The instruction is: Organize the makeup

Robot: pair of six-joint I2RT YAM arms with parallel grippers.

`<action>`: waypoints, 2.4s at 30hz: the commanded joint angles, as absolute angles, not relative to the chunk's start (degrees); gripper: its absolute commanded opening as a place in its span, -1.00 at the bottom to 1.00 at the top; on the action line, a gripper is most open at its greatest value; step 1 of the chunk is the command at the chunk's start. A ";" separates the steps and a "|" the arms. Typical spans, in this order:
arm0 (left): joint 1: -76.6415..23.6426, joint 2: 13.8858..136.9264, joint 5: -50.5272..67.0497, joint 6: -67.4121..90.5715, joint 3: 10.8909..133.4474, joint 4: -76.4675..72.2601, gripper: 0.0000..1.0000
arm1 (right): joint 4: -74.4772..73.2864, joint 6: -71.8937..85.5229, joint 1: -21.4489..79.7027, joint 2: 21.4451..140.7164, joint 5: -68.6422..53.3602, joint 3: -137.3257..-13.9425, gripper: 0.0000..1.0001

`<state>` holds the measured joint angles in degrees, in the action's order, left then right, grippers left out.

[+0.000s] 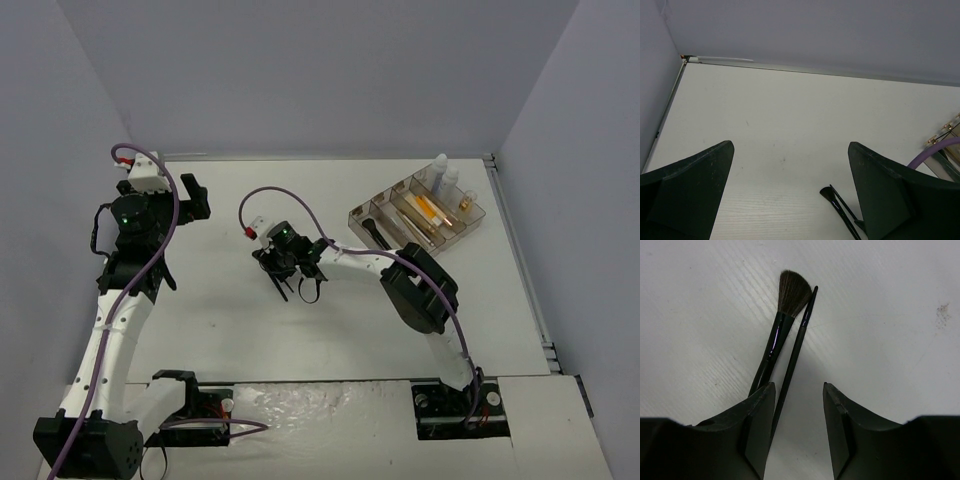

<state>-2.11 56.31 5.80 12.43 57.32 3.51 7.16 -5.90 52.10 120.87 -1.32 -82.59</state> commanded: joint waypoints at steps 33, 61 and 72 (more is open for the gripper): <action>-1.59 56.17 6.51 12.44 58.97 -0.98 0.94 | 5.76 -10.78 37.27 91.76 6.83 -59.15 -1.00; -1.58 55.67 5.82 9.82 59.42 -0.09 0.94 | 4.44 -15.05 22.03 90.58 -2.31 -62.42 -0.16; -1.23 55.46 6.38 10.37 59.64 -0.09 0.94 | 11.92 2.59 41.30 94.30 3.30 -63.61 0.32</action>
